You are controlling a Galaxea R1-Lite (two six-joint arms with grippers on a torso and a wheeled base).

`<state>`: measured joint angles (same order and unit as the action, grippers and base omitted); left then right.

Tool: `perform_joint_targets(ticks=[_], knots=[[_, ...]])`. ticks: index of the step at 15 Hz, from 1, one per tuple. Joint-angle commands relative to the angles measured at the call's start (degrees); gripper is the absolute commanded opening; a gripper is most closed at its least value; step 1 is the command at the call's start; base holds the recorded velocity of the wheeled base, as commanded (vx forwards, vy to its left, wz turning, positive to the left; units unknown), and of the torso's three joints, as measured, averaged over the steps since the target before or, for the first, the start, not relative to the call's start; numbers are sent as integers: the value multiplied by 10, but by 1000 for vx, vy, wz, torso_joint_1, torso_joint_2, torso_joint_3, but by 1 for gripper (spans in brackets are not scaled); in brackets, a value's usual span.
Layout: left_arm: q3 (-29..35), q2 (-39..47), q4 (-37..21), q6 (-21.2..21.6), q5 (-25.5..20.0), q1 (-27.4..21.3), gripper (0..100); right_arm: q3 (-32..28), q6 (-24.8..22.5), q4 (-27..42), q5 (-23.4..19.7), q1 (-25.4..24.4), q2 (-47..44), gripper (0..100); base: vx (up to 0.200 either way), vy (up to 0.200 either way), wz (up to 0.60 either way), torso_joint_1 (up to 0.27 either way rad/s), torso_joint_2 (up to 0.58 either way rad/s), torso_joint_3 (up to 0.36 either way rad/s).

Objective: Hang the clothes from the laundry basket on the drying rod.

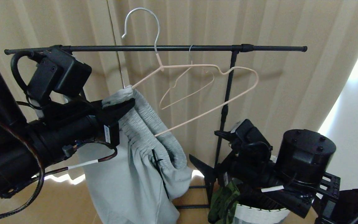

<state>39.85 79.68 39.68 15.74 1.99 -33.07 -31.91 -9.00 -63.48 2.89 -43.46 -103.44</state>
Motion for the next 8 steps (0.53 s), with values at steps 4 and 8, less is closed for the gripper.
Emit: perform_joint_targets(ticks=[4,8], knots=[[0,-9,0,1,-2,-30,0,-29,0,-2,2,-2,-71,100,0,0,0,0,0,0],[2,-12,0,7,-1,-24,0,2,1,-11,7,14,-71,100,0,0,0,0,0,0]])
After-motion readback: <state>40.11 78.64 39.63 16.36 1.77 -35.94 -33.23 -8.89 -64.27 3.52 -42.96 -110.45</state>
